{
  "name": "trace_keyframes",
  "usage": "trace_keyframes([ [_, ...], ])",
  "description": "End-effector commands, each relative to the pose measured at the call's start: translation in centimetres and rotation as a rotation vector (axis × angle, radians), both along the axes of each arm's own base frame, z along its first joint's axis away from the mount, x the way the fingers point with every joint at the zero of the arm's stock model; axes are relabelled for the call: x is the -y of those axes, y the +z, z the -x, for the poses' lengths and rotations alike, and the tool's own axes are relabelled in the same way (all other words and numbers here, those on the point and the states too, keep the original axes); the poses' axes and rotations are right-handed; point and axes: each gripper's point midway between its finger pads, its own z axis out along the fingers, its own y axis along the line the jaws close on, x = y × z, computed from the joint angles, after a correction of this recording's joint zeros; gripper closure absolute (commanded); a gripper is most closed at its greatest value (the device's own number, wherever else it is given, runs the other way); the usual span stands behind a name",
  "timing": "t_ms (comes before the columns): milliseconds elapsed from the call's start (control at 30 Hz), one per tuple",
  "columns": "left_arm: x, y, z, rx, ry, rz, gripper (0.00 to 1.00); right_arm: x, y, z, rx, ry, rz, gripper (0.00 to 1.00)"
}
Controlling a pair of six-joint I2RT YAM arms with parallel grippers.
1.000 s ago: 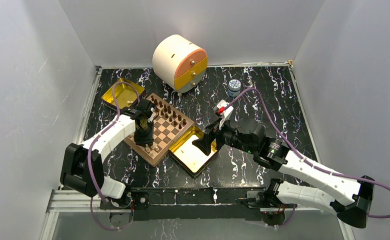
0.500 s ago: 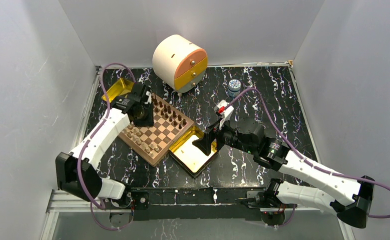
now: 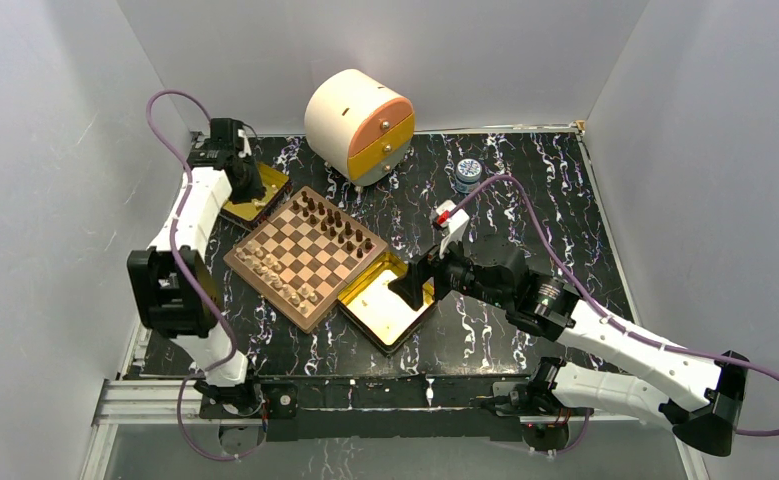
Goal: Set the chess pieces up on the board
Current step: Pick up the chess piece from the storage box.
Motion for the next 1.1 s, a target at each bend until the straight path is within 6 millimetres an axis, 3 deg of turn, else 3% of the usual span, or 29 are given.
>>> trace_keyframes([
  [0, -2.0, 0.0, -4.1, 0.061, 0.008, 0.059, 0.76, -0.2, 3.3, -0.5, 0.046, -0.015, -0.052, 0.01],
  [67, -2.5, -1.3, -5.7, 0.053, 0.008, 0.083, 0.76, -0.2, 3.3, -0.7, 0.055, -0.018, -0.042, 0.01],
  [200, -1.5, -3.1, -8.8, 0.049, -0.066, 0.15, 0.74, -0.2, 3.3, -1.1, 0.07, -0.032, -0.027, 0.01],
  [400, -0.7, -5.8, -11.6, 0.022, -0.133, 0.189, 0.71, -0.7, 2.8, -2.1, 0.117, -0.03, 0.033, 0.01],
  [600, -0.9, -8.1, -12.8, 0.0, -0.139, 0.19, 0.69, -1.4, 2.5, -2.6, 0.126, -0.025, 0.052, 0.01],
  [1067, -1.2, -9.5, -14.5, 0.011, -0.138, 0.175, 0.69, -1.2, 2.1, -2.8, 0.142, -0.027, 0.066, 0.01],
])
